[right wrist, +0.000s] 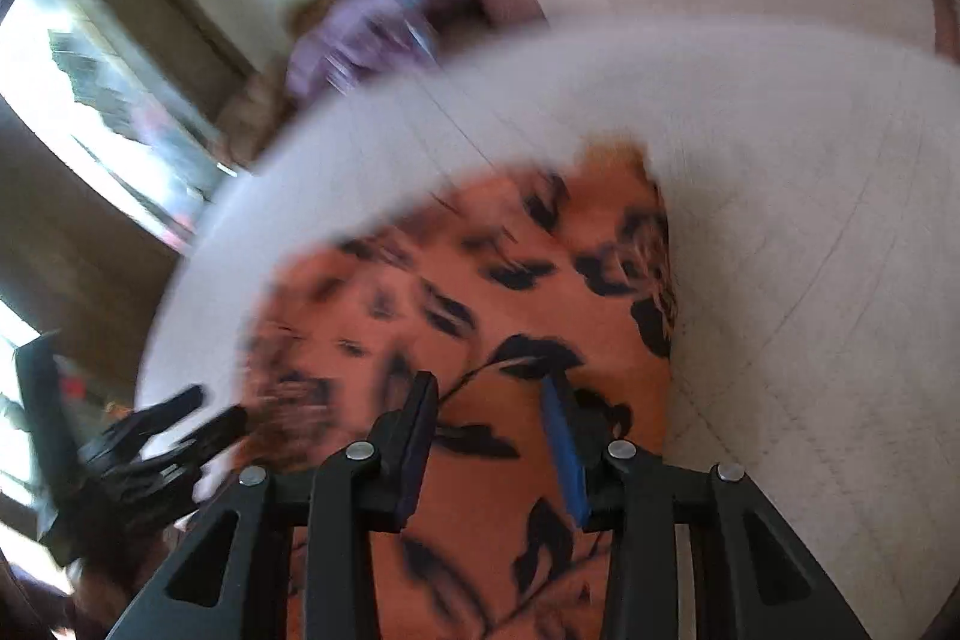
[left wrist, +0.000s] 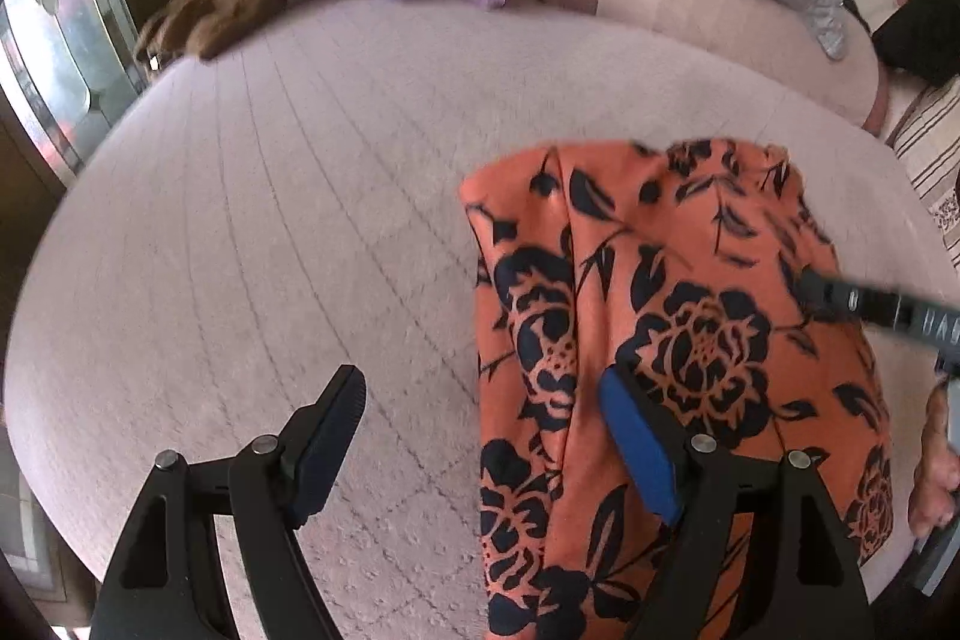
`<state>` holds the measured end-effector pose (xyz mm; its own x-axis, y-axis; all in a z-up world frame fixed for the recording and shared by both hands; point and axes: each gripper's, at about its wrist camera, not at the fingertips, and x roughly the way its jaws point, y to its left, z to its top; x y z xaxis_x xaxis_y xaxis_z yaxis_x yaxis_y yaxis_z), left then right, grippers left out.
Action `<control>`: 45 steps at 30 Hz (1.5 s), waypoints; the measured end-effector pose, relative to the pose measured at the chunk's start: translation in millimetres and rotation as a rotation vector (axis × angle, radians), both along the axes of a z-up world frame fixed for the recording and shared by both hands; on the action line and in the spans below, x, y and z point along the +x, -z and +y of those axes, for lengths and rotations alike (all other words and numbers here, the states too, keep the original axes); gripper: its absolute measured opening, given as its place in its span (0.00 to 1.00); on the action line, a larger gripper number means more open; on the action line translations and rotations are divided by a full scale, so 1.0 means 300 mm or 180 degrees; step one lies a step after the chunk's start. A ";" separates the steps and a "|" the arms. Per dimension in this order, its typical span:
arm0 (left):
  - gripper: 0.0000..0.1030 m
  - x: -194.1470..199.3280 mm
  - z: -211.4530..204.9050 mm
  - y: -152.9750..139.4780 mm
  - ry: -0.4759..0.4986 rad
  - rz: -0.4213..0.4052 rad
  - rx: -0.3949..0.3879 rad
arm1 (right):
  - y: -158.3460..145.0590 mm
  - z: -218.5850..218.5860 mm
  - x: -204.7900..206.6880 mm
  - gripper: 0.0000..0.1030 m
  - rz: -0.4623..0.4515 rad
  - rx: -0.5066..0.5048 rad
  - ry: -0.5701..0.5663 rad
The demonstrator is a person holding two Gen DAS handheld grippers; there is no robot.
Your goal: Fold small clothes
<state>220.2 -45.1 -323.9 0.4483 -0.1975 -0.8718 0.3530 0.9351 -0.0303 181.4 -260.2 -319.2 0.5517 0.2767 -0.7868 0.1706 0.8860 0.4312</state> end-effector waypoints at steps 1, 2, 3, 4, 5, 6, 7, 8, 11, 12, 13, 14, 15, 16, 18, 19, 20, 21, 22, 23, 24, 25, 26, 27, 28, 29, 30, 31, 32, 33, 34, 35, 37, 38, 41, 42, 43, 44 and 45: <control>0.79 0.003 0.006 -0.003 -0.0014 0.0013 -0.0037 | 0.007 -0.003 0.023 0.38 0.0022 0.0033 0.0029; 0.79 0.004 0.015 -0.008 -0.0016 0.0029 -0.0095 | -0.005 -0.003 0.030 0.38 0.0024 0.0034 0.0041; 0.79 0.005 0.021 -0.009 -0.0013 0.0044 -0.0119 | -0.029 0.001 0.044 0.38 0.0072 0.0025 0.0034; 0.79 0.004 0.026 -0.008 -0.0003 0.0057 -0.0136 | -0.049 0.005 0.050 0.38 0.0059 0.0029 0.0028; 0.79 0.002 0.034 -0.009 0.0021 0.0061 -0.0151 | -0.079 0.019 0.058 0.38 -0.0017 0.0043 -0.0007; 0.79 0.000 0.041 -0.011 0.0033 0.0055 -0.0157 | -0.100 0.036 0.065 0.38 -0.0073 0.0033 -0.0056; 0.79 -0.003 0.050 -0.014 0.0041 0.0044 -0.0168 | -0.117 0.058 0.077 0.38 -0.0106 0.0004 -0.0105; 0.79 -0.017 0.065 -0.009 0.0049 0.0033 -0.0175 | -0.130 0.092 0.101 0.38 -0.0120 -0.0026 -0.0158; 0.79 -0.027 0.095 -0.008 0.0030 0.0019 -0.0182 | -0.114 0.178 0.178 0.38 -0.0065 0.0142 -0.0286; 0.79 -0.029 0.105 -0.007 0.0020 0.0021 -0.0188 | -0.094 0.209 0.203 0.38 0.0004 0.0181 -0.0312; 0.79 -0.033 0.116 -0.005 0.0020 0.0028 -0.0198 | -0.066 0.231 0.231 0.38 0.0107 0.0192 -0.0322; 0.79 -0.032 0.122 -0.005 0.0029 0.0026 -0.0203 | -0.021 0.256 0.265 0.38 0.0265 0.0156 -0.0306; 0.79 -0.031 0.122 -0.004 0.0037 0.0023 -0.0202 | 0.000 0.268 0.277 0.37 0.0279 0.0118 -0.0282; 0.79 -0.029 0.116 -0.004 0.0043 0.0026 -0.0200 | 0.002 0.274 0.284 0.37 0.0215 0.0098 -0.0250; 0.79 -0.031 0.119 -0.002 0.0067 0.0041 -0.0215 | -0.012 0.276 0.277 0.37 0.0211 0.0095 -0.0192; 0.79 -0.032 0.122 -0.002 0.0076 0.0038 -0.0214 | -0.021 0.270 0.263 0.37 0.0216 0.0133 -0.0171; 0.79 -0.033 0.125 -0.001 0.0082 0.0030 -0.0210 | -0.031 0.268 0.248 0.38 0.0223 0.0169 -0.0179; 0.79 -0.037 0.127 -0.001 0.0083 0.0024 -0.0209 | -0.044 0.262 0.220 0.39 0.0224 0.0188 -0.0205; 0.79 -0.040 0.128 -0.002 0.0081 0.0022 -0.0211 | -0.057 0.256 0.195 0.39 0.0199 0.0180 -0.0206; 0.79 -0.044 0.130 -0.002 0.0094 0.0024 -0.0228 | -0.072 0.248 0.163 0.39 0.0154 0.0168 -0.0199; 0.79 -0.048 0.131 -0.004 0.0096 0.0020 -0.0233 | -0.088 0.231 0.113 0.39 0.0090 0.0160 -0.0194; 0.79 -0.056 0.132 -0.006 0.0099 0.0008 -0.0234 | -0.094 0.222 0.082 0.41 0.0064 0.0156 -0.0191; 0.79 -0.072 0.132 -0.010 0.0104 -0.0011 -0.0229 | -0.103 0.204 0.028 0.45 0.0033 0.0139 -0.0171; 0.79 -0.080 0.133 -0.013 0.0107 -0.0026 -0.0221 | -0.107 0.188 0.002 0.46 0.0019 0.0128 -0.0155; 0.79 -0.088 0.130 -0.014 0.0111 -0.0051 -0.0200 | -0.113 0.176 -0.026 0.46 0.0007 0.0123 -0.0151; 0.79 -0.100 0.125 -0.017 0.0116 -0.0066 -0.0185 | -0.118 0.164 -0.062 0.46 0.0004 0.0114 -0.0154; 0.79 -0.106 0.124 -0.020 0.0119 -0.0078 -0.0183 | -0.122 0.150 -0.105 0.46 0.0017 0.0086 -0.0150; 0.79 -0.113 0.125 -0.024 0.0119 -0.0091 -0.0187 | -0.127 0.139 -0.136 0.46 0.0026 0.0069 -0.0149; 0.79 -0.122 0.124 -0.027 0.0114 -0.0107 -0.0192 | -0.134 0.130 -0.170 0.46 0.0031 0.0061 -0.0155; 0.79 -0.128 0.117 -0.026 0.0106 -0.0115 -0.0184 | -0.136 0.121 -0.208 0.46 0.0033 0.0063 -0.0175; 0.79 -0.133 0.115 -0.026 0.0099 -0.0120 -0.0168 | -0.136 0.119 -0.234 0.46 0.0037 0.0063 -0.0195; 0.79 -0.138 0.111 -0.020 0.0087 -0.0129 -0.0135 | -0.134 0.121 -0.260 0.46 0.0043 0.0056 -0.0210; 0.79 -0.145 0.096 -0.005 0.0082 -0.0124 -0.0039 | -0.108 0.132 -0.288 0.45 0.0094 0.0031 -0.0261; 0.79 -0.143 0.085 0.011 0.0076 -0.0096 0.0033 | -0.082 0.142 -0.298 0.42 0.0167 0.0012 -0.0304; 0.80 -0.148 0.082 0.010 0.0044 -0.0121 0.0067 | 0.016 0.167 -0.306 0.39 0.0344 -0.0067 -0.0322; 0.80 -0.151 0.084 0.007 0.0044 -0.0135 0.0071 | 0.015 0.169 -0.308 0.39 0.0303 -0.0075 -0.0314; 0.80 -0.157 0.087 0.002 0.0042 -0.0157 0.0075 | 0.008 0.168 -0.310 0.39 0.0302 -0.0079 -0.0316; 0.80 -0.167 0.088 -0.006 0.0051 -0.0191 0.0076 | -0.006 0.162 -0.311 0.38 0.0297 -0.0035 -0.0315; 0.80 -0.176 0.085 -0.012 0.0060 -0.0218 0.0082 | -0.016 0.156 -0.311 0.38 0.0278 0.0014 -0.0322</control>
